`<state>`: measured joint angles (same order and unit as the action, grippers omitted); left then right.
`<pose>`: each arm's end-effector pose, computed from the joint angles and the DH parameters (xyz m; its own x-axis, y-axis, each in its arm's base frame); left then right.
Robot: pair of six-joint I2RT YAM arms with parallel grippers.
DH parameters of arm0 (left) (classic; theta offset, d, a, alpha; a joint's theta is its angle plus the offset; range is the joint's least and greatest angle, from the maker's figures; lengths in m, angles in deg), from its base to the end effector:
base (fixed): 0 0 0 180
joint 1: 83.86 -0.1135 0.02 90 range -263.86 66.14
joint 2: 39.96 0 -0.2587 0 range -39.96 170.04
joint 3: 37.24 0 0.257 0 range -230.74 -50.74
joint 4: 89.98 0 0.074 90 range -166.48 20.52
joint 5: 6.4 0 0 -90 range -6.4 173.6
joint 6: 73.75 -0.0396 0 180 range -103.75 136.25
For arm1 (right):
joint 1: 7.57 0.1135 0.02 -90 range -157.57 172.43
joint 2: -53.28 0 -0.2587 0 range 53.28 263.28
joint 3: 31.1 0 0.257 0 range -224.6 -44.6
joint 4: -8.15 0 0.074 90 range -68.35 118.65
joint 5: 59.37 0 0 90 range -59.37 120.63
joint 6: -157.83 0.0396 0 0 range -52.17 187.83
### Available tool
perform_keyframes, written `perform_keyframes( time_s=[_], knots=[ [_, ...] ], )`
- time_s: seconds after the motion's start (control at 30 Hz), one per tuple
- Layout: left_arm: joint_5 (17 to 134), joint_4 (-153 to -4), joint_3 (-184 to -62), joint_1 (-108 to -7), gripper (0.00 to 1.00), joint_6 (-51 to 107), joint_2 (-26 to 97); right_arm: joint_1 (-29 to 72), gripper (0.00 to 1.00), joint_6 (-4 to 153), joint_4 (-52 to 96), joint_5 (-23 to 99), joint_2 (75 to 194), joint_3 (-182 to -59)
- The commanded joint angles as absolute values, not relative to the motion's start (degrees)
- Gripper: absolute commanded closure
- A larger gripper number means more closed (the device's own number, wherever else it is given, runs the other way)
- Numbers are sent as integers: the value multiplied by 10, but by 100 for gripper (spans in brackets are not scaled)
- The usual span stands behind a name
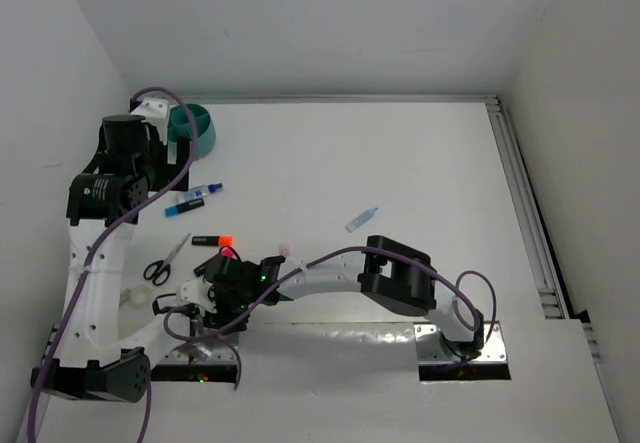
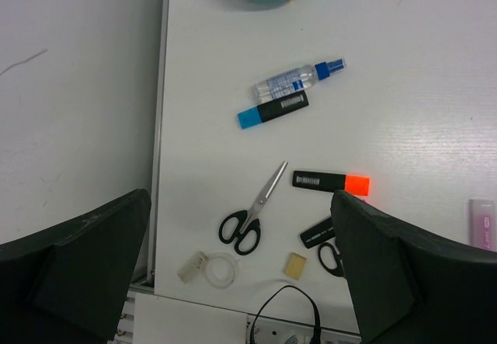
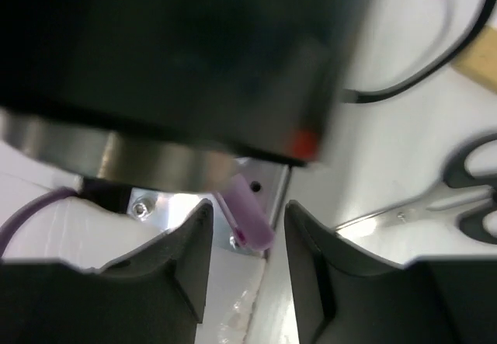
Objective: Sort the stationery into containers
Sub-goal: Move the pen cap to the corner of the board.
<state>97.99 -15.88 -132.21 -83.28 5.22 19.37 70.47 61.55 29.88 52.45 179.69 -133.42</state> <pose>0.1850 0.0080 0.4159 -0.6458 0.1919 -0.7390 -0.0624 0.9514 0.3015 0.0862 0.4779 0.1374 -0.0425 -0.6907 -0.7219 -0.9724 -0.1374 0.1887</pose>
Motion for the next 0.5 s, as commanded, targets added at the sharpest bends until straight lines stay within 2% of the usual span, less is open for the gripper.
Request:
perform_keyframes(
  time_s=[0.0,0.13,0.23,0.47],
  knots=[
    [977,-173,-1327,-839,0,58,179,721,59,587,326,515,1794,-1350],
    [975,-173,-1326,-839,0,57,176,728,61,584,333,510,1784,-1334],
    [975,-176,-1324,-853,0,56,176,731,66,595,320,498,1789,-1329],
    [975,-179,-1335,-853,0,54,183,731,67,583,331,475,1812,-1338]
  ],
)
